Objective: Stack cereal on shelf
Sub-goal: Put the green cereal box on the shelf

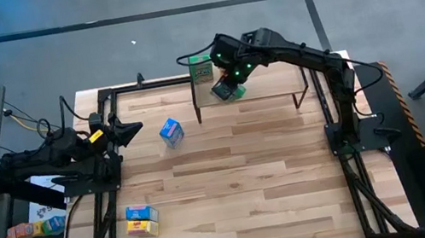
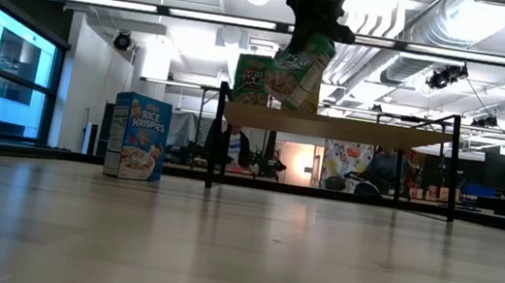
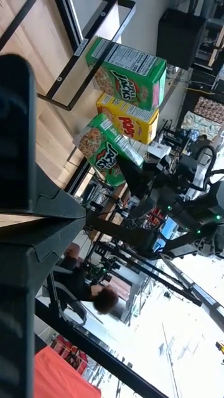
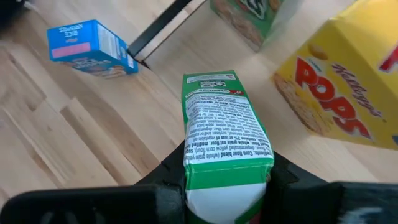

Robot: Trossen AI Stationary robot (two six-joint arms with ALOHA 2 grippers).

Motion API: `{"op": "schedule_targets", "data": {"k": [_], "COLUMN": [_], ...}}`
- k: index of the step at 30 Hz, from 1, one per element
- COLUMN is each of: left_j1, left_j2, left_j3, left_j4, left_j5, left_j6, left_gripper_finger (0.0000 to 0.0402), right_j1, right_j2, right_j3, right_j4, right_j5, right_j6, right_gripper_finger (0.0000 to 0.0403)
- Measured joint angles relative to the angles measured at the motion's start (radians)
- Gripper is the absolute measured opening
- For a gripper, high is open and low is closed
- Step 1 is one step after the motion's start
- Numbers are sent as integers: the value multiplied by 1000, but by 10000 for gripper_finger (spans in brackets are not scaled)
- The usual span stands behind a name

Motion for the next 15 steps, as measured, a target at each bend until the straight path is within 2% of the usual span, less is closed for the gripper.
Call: {"op": "schedule_targets", "data": {"k": [15], "left_j1": [0], "left_j2": [0], "left_j3": [0], "left_j4": [-2], "left_j5": [3], "left_j6": [0], "left_gripper_finger": [0], "right_j1": [7], "right_j2": [0], "right_j3": [-1], "right_j4": [56], "right_j5": [38], "right_j6": [-28], "right_gripper_finger": [92]}}
